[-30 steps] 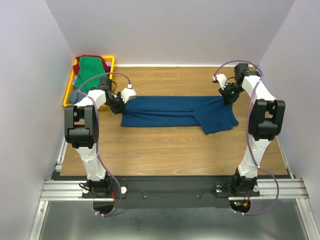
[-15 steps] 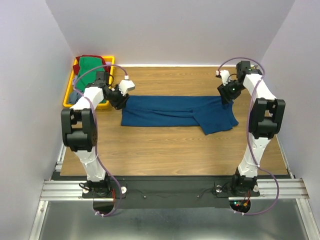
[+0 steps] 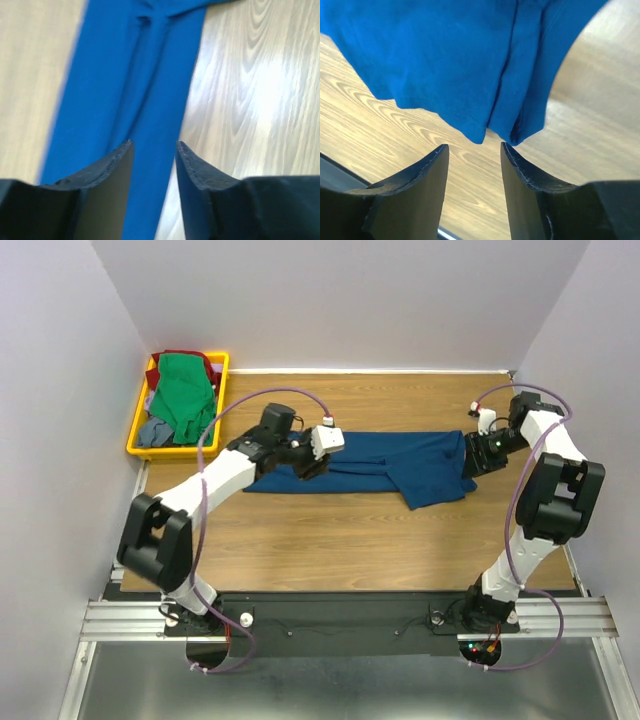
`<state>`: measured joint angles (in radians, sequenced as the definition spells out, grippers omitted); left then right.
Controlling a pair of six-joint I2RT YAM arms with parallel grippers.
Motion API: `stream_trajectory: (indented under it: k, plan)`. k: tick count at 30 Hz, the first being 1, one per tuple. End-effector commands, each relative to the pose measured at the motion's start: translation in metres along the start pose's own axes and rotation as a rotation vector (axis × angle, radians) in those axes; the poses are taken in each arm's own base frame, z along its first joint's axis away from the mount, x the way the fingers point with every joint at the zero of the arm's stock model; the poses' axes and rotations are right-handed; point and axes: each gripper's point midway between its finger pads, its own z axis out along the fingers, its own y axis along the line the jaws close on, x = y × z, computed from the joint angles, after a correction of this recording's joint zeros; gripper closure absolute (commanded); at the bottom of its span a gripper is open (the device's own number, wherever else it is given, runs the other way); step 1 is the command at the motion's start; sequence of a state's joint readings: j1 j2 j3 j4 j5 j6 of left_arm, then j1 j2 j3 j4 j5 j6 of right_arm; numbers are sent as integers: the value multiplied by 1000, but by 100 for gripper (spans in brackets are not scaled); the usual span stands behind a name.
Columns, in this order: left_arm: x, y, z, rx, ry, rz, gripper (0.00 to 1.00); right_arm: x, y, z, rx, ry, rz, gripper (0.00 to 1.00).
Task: Fold and stack the t-shirts
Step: Fold the tshirt
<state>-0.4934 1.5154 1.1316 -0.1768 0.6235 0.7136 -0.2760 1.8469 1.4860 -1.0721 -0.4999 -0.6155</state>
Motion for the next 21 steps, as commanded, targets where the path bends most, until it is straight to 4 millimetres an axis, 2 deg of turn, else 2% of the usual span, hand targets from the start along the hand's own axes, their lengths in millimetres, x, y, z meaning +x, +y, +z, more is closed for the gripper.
stream_trajectory:
  k: [1, 3, 4, 7, 11, 16, 18, 19, 20, 21]
  plan:
    - [14, 27, 20, -79, 22, -154, 52, -16, -12, -2, 43, -67, 61, 47]
    - [28, 34, 23, -102, 58, -180, 52, -19, -19, 3, 54, -72, 78, 46]
    - [42, 39, 24, -115, 87, -206, 52, -21, -26, 7, 75, -74, 95, 46]
    - [70, 45, 21, -145, 149, -255, 51, -16, -38, 20, 95, -42, 119, 47]
    - [115, 59, 3, -208, 244, -324, 51, -5, -38, 31, 75, -6, 134, 48]
    - [159, 66, -16, -258, 343, -367, 51, 14, -45, 45, 96, 46, 142, 51]
    - [176, 63, -22, -250, 389, -382, 56, 25, -52, 50, 122, 79, 153, 61]
    - [185, 55, -22, -226, 415, -374, 62, 30, -54, 53, 124, 94, 158, 72]
    - [192, 49, -24, -212, 441, -379, 65, 33, -57, 51, 134, 100, 165, 76]
    - [203, 37, -24, -185, 470, -383, 69, 37, -62, 50, 151, 109, 169, 86]
